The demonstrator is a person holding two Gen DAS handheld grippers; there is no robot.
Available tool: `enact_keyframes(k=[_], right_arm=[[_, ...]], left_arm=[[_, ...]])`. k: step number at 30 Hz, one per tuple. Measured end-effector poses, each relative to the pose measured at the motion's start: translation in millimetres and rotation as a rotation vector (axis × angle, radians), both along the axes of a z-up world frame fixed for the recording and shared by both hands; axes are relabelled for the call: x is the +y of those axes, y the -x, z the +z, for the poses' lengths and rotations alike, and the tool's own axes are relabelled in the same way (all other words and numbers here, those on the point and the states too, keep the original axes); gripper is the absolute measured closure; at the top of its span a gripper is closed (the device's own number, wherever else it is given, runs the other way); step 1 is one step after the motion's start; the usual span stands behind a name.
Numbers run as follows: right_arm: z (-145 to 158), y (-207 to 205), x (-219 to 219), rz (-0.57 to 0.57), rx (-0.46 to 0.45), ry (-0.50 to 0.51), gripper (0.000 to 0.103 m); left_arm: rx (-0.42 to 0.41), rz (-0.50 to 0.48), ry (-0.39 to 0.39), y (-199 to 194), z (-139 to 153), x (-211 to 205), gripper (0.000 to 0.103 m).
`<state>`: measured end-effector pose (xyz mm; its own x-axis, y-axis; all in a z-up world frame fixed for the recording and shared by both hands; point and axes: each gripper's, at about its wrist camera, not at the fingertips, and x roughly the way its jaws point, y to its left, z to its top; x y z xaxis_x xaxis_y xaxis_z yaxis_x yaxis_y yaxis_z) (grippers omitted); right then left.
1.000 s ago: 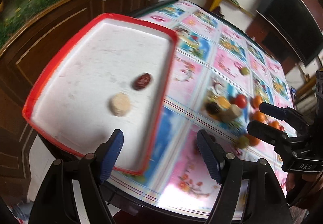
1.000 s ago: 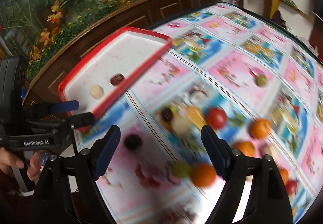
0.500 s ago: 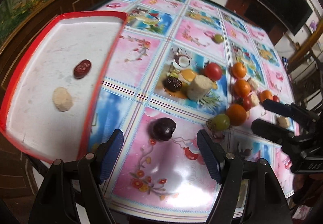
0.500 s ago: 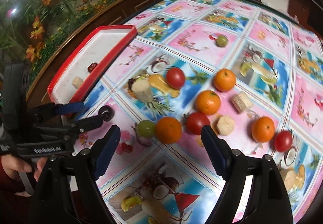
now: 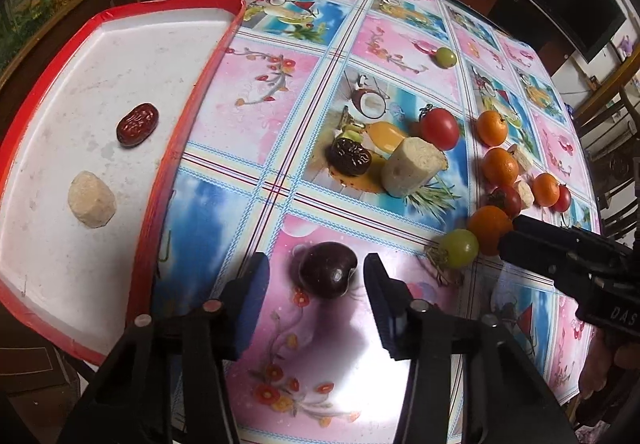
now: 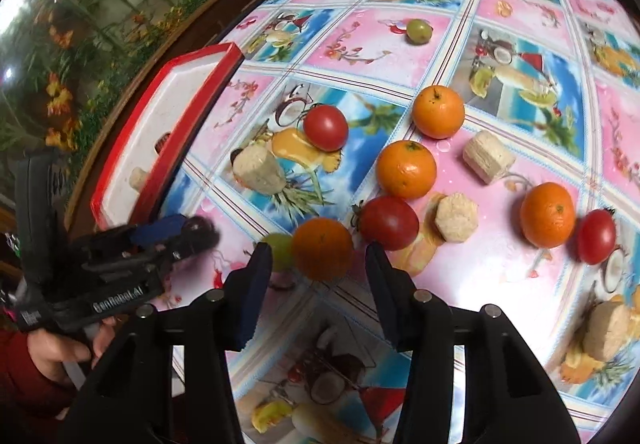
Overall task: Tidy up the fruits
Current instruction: 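Grasp the dark plum with the left tool while the right tool grasps an orange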
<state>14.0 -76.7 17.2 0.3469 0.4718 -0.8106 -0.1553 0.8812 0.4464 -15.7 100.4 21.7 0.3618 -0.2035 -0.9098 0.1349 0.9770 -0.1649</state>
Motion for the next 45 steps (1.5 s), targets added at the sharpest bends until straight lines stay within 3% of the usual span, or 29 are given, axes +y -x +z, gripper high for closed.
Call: enact_keyframes(k=[1,5,19,32,45], right_arm=[[-1.0,-1.6,0.9,-0.001,0.003,-0.006,0.054],[-4.2,-6.4,8.1,0.003,0.012,0.003,0.065],[23.7,-1.4,10.1,0.008,-0.055,0.003,0.066],[36.3,-4.4,22.3,0.045,-0.085,0.0,0.066],[47.9,-17.3,50.2,0.123,-0.118,-0.006,0.066]], left_arm=[[-0.002,-0.005,-0.001,0.0,-0.2,-1.4,0.056],[-0.004,-0.033,-0.01,-0.7,-1.9,-7.5,0.075],[-0.029,0.019,0.106,-1.6,14.8,11.0,0.076],[-0.071,0.04,0.132,-0.8,33.7,19.1,0.076],[-0.108,0.182,0.152,0.0,46.6,67.6,0.076]])
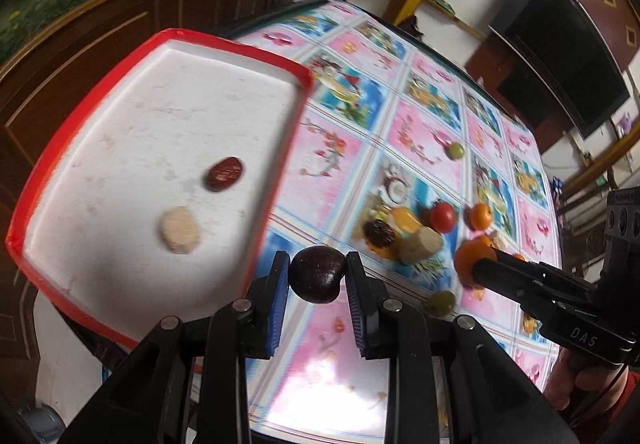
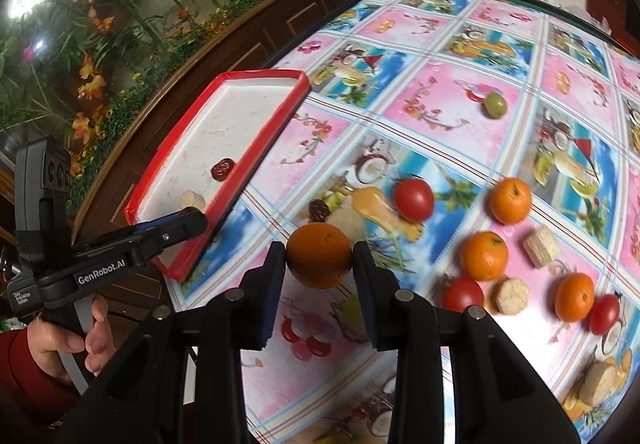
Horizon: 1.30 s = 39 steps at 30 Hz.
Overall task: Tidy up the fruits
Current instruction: 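Grasp the dark plum with the left tool while the right tool grasps an orange, then carry the plum and orange into the tray while both tools open to release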
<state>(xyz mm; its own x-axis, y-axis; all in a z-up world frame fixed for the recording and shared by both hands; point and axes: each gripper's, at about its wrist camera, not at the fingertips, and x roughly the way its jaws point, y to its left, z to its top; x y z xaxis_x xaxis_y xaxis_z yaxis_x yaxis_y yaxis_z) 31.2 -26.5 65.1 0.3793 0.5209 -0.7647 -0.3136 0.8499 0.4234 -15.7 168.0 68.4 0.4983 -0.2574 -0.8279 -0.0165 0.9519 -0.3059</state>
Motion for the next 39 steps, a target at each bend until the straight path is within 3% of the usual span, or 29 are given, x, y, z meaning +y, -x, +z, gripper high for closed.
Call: enact_keyframes(k=[26,39], right_arm=[[23.5,-47.5,88.3,0.165,-0.075,0.023,0.066],[12.4,-83.2,136.3,0.204,-0.068,0.059,0.066]], left_arm=[[-0.016,0.229,-0.004,-5.1,2.8,102.5,0.076],[0.026,0.24,-0.041,-24.7,-12.8,125.6,0.076]])
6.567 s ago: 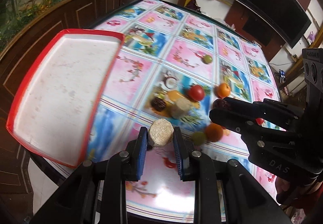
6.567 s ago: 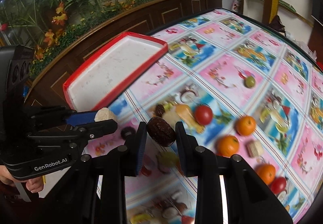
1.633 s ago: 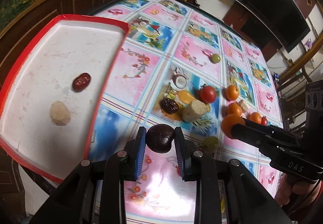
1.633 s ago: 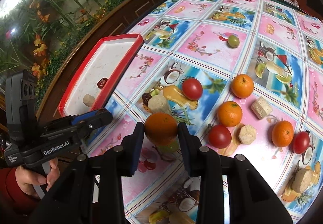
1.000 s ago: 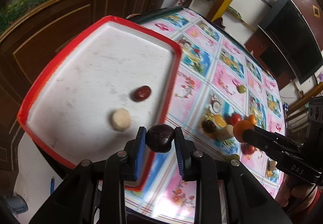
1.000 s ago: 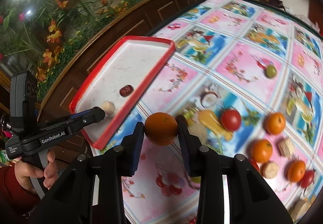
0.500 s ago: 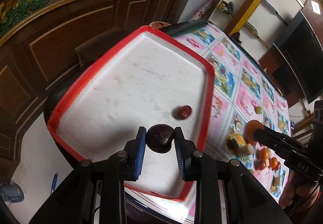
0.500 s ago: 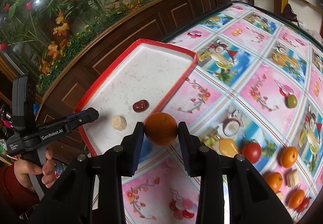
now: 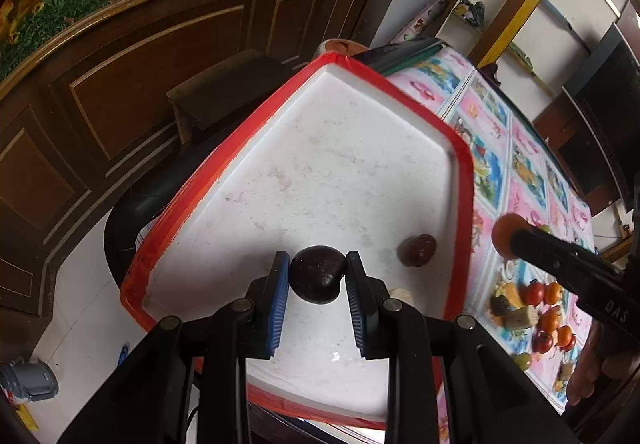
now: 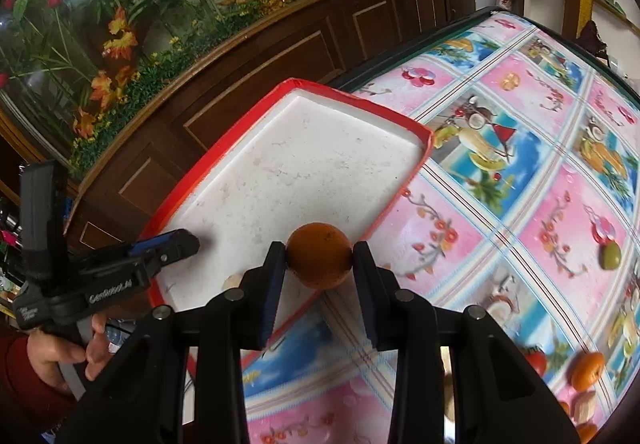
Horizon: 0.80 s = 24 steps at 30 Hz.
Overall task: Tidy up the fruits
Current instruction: 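Carry the plum and orange into the tray while both tools open to release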
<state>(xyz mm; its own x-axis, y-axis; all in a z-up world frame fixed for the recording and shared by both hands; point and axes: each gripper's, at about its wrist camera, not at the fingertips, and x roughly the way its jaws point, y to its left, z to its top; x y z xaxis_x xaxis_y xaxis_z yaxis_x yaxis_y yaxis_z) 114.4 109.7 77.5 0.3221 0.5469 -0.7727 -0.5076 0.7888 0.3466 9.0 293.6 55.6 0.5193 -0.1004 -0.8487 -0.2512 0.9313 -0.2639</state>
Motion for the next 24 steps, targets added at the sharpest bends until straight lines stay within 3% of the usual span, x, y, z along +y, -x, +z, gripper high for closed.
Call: enact_keyframes(k=[24], right_arm=[[-32.5,-38.1,55.0,0.037,0.016,0.113,0.066]], left_arm=[[0.029,-0.05,-0.005,-28.5,-21.0,6.6,0.076]])
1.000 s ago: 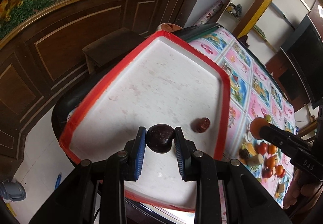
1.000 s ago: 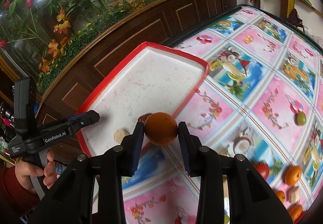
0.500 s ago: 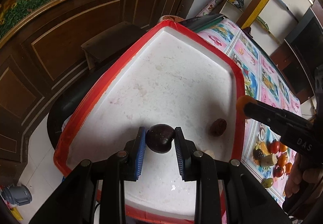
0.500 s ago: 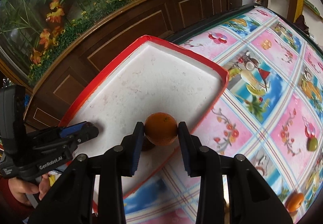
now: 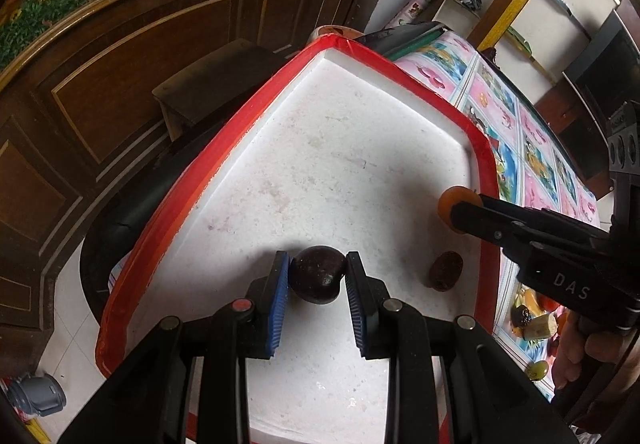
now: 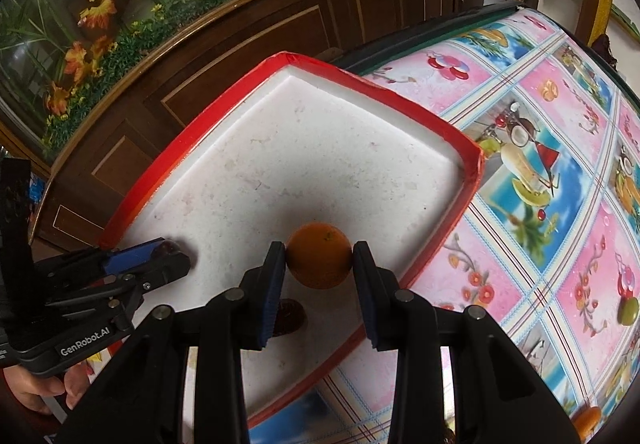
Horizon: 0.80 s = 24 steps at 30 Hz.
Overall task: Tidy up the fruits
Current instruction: 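Carry the plum and orange into the tray while both tools open to release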
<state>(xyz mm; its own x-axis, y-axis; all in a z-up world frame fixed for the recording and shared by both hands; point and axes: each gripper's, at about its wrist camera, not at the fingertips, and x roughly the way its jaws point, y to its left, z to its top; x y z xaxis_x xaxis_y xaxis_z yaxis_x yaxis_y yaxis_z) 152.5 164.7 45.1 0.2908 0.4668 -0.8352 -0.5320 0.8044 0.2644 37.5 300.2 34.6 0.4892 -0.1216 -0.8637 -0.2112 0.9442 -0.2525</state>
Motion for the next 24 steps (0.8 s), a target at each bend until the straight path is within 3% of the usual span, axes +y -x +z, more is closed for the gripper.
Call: enact_keyframes(k=[17,19,21,24], right_arm=[[-2.6,-3.8,2.3,-0.013,0.016,-0.007,0.064],[0.1,-2.4,1.0,-0.018,0.007,-0.014,0.054],[3.8,-1.0,-0.9,-0.023,-0.003,-0.022,0.052],[10.5,1.5,-3.9,-0.025,-0.017,-0.03,0.052]], left_arm=[[0.001,0.005,0.013,-2.1,-0.7,-0.4,0.074],[0.0,0.003,0.015,-2.2,-0.6,-0.1,0.071],[-0.003,0.004,0.022,-1.0,0.2,-0.4,0.062],[-0.005,0.012,0.008,1.1,2.7,-2.0,0.056]])
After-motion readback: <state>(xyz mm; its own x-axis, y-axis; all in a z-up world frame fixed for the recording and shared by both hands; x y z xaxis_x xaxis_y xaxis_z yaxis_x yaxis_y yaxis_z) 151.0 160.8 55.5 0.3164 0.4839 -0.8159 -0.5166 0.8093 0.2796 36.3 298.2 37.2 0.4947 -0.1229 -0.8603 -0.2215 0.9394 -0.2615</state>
